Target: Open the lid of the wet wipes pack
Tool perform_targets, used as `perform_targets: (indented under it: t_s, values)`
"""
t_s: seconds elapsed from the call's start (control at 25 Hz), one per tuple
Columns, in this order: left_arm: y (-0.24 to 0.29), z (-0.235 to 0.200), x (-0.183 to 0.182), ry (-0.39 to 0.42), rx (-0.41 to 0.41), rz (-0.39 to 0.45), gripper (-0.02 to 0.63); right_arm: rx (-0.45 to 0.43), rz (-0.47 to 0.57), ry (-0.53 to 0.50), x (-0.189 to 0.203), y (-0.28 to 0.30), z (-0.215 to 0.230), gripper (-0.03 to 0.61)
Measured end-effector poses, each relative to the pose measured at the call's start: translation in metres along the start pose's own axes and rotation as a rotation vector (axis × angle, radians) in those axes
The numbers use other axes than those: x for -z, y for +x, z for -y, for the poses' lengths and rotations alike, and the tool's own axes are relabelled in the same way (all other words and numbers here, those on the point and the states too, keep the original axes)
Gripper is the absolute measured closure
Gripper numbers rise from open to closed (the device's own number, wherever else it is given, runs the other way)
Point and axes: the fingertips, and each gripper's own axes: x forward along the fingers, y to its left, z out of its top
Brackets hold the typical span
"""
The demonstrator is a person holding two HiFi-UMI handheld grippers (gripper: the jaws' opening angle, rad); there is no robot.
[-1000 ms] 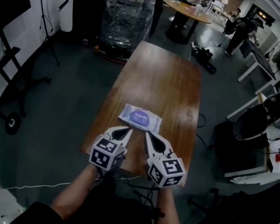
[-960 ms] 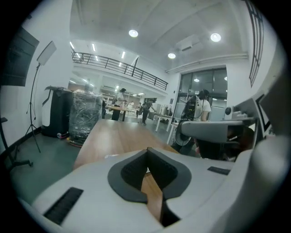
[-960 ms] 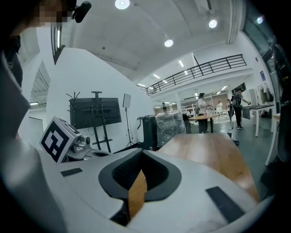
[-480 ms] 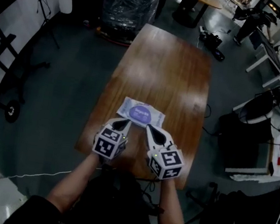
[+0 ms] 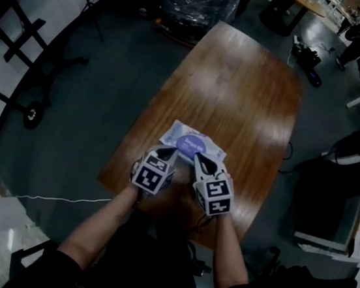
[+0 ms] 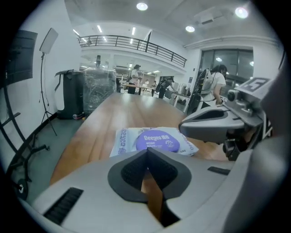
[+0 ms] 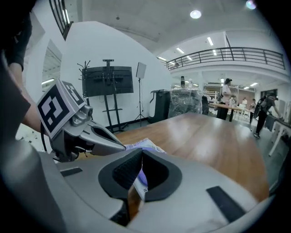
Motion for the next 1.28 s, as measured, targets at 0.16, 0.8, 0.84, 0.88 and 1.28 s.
perform_targets:
  t_s: [0.16,0.8,0.84,0.88,1.28]
  values:
    - [0.006,-0.007,0.010,-0.028,-0.014,-0.027,0.609,-0.040,-0.036,-0.076,0.004,0.019,-0.006,0.421]
    - [0.025,-0.008,0.026,-0.080,-0.029,-0.088,0.609,-0.108,-0.179,-0.374,0.033,0.051,-0.008,0.334]
    - [0.025,-0.008,0.026,-0.084,-0.027,-0.091,0.609,-0.112,-0.186,-0.348,0.034,0.051,-0.006,0.336]
    - [0.025,-0.009,0.025,-0.087,-0.028,-0.092,0.609,-0.120,-0.194,-0.320,0.034,0.051,-0.005,0.339]
    - [0.027,-0.007,0.025,-0.100,-0.023,-0.093,0.609,-0.219,-0.218,-0.179,0.032,0.048,-0.002,0.356]
